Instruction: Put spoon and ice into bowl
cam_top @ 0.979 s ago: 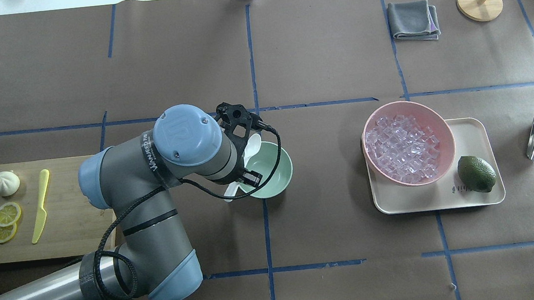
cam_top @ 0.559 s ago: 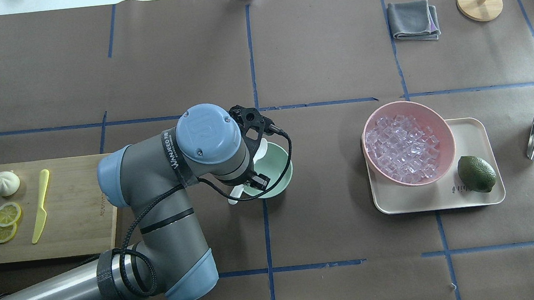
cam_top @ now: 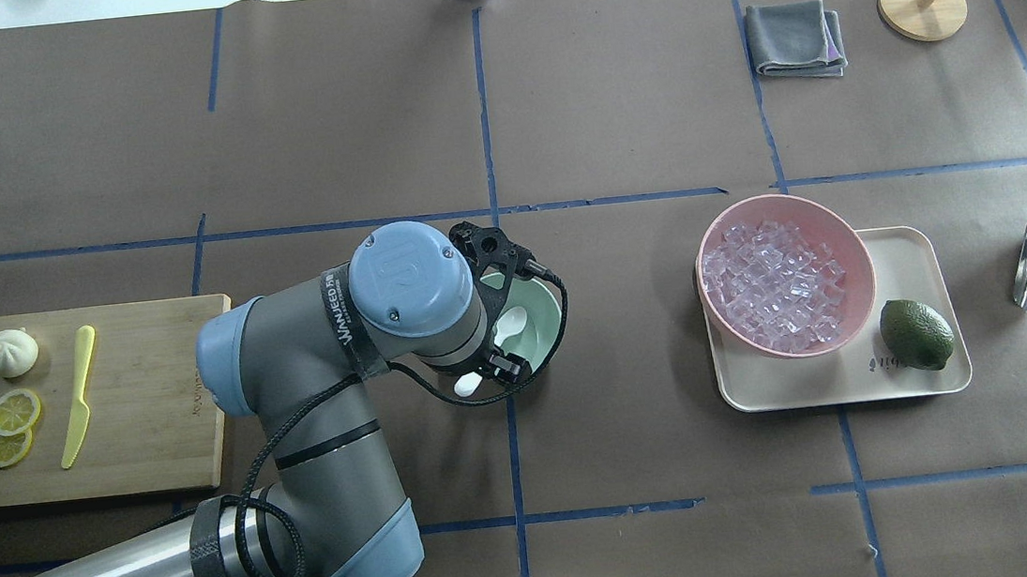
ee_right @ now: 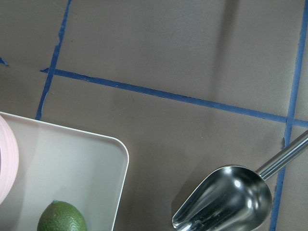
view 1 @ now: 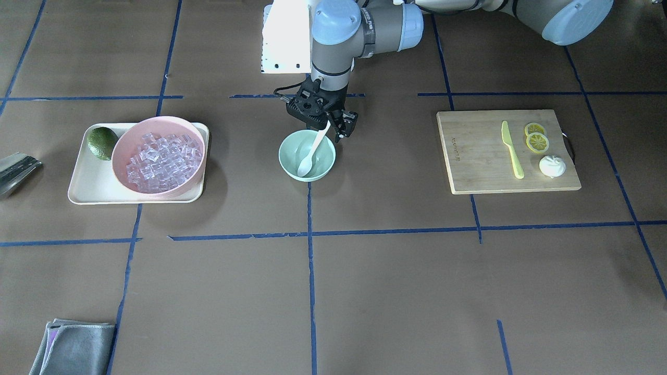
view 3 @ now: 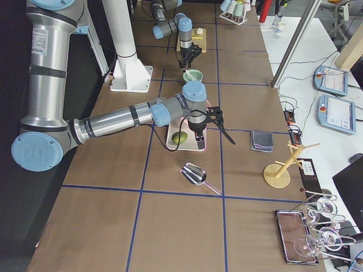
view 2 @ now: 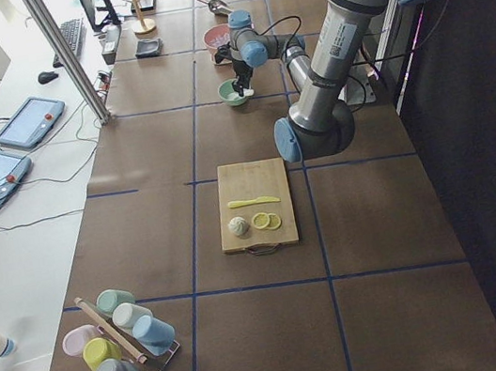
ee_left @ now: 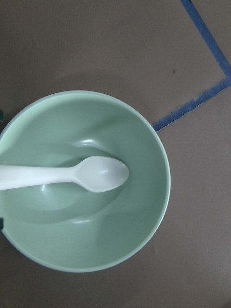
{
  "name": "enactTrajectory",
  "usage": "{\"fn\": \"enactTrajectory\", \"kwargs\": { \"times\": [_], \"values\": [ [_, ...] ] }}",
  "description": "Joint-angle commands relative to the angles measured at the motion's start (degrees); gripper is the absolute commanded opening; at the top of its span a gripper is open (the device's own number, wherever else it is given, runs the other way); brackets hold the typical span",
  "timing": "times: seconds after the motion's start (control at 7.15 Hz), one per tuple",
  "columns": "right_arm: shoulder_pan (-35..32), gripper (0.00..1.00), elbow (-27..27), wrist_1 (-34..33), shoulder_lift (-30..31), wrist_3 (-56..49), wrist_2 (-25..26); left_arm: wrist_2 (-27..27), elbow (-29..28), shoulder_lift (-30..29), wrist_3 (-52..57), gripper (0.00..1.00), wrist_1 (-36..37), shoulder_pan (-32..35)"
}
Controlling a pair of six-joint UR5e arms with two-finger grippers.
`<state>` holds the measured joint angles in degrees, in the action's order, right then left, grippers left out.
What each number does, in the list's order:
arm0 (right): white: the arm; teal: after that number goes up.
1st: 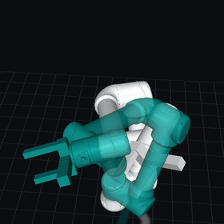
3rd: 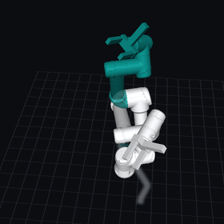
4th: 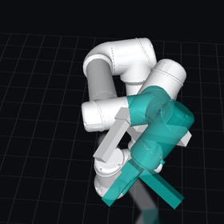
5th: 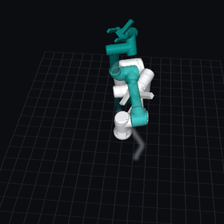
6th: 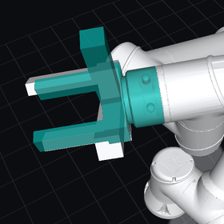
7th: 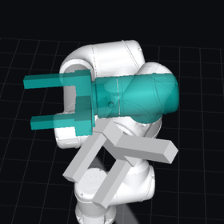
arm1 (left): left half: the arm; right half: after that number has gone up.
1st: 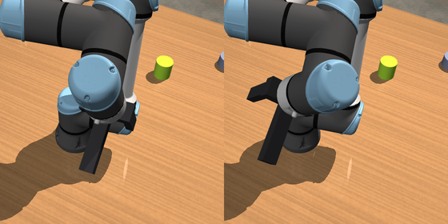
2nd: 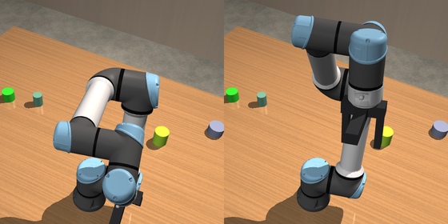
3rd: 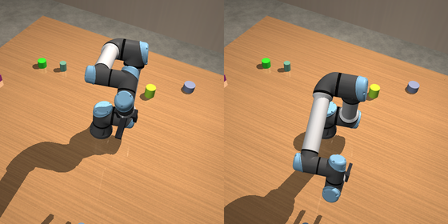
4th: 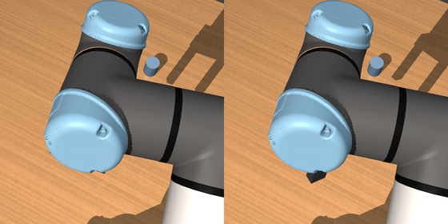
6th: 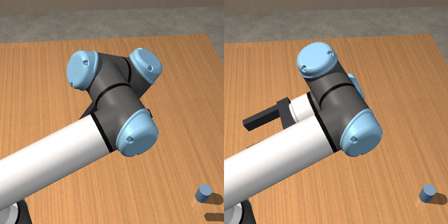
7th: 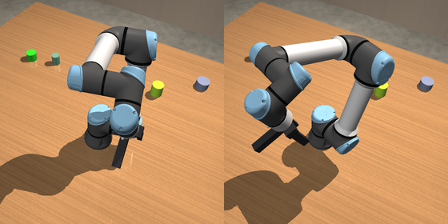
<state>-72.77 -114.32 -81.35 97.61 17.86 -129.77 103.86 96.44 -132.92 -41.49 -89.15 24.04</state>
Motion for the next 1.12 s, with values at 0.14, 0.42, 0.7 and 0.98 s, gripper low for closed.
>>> {"fn": "enactTrajectory", "kwargs": {
  "times": [0.14,0.42,0.7,0.98],
  "values": [
    [0.1,1.00,0.1,-0.1,-1.8,3.4,-0.2,6.3,3.9,1.5,2.0,0.99,9.1,6.8],
    [0.1,1.00,0.1,-0.3,-2.4,3.5,-0.3,11.6,15.4,12.8,6.9,0.99,14.0,16.4],
    [0.2,1.00,0.0,-0.3,-2.4,3.5,-0.3,17.9,18.7,23.5,18.8,1.00,14.0,28.4],
    [0.1,1.00,0.1,-0.2,-2.4,3.5,-0.3,31.3,18.0,33.4,26.8,1.00,13.3,45.8]
  ]
}}
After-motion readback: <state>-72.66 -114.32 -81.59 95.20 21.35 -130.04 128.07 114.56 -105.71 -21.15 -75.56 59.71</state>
